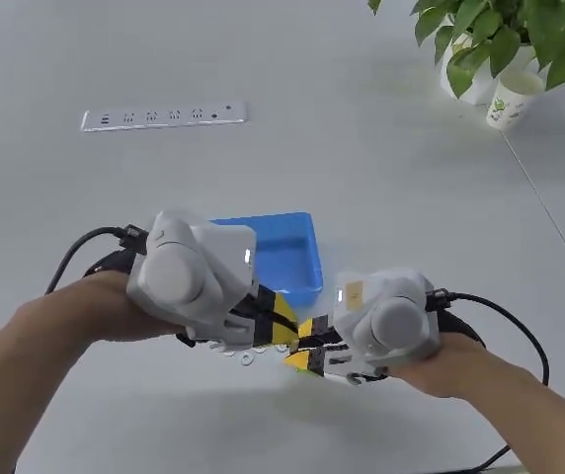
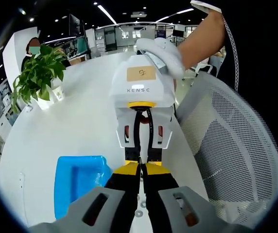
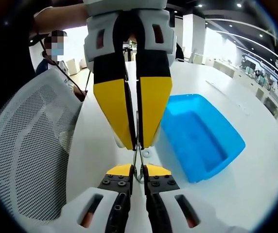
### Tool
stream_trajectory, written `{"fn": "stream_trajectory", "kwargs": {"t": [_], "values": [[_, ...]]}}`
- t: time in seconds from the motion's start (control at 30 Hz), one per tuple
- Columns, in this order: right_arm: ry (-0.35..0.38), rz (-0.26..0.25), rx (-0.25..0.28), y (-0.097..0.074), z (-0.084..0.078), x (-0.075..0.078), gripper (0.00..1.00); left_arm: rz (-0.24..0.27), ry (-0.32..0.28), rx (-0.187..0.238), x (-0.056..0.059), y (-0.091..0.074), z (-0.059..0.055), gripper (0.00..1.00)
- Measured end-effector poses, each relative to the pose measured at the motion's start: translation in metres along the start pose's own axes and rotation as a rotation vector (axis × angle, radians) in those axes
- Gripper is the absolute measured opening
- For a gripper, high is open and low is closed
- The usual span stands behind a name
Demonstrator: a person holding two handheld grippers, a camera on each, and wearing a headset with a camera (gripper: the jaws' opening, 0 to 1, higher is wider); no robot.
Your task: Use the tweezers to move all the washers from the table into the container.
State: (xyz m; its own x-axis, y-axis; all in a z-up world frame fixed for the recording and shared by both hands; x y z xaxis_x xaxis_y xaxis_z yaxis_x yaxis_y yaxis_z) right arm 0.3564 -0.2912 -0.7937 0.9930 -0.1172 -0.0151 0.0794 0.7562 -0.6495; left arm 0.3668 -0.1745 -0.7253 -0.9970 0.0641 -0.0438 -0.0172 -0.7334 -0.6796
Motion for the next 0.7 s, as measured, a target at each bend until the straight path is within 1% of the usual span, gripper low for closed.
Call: {"fn": "stream_trajectory", "kwargs": {"t": [0.33,0.7], "values": [[-0.008,0.007,-0.004,-0.001,0.003,-0.002,0.10,0.002,0.004,-0.008,0.003,-0.003,0.001,0.06],[-0.033,0.017,-0.011,-0.008,0.011,-0.002,0.10,0.007,0.006,-0.005,0.004,-0.011,0.008,0.06]]}}
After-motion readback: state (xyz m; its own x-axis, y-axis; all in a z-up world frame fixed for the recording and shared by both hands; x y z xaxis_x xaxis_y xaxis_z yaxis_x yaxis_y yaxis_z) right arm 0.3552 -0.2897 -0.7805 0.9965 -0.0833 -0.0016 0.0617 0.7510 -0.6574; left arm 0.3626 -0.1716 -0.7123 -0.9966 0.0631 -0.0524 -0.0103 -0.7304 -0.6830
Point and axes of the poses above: the centre of the closed fingertips' face, and the gripper's own axes: y roughly forward along the fingers, x roughly to its right, z roughly out of its top, the point moved 10 cm from there along -y, roughly backward along the fingers, and after that the axes turned 1 degree about x, right-handed, at the moved point
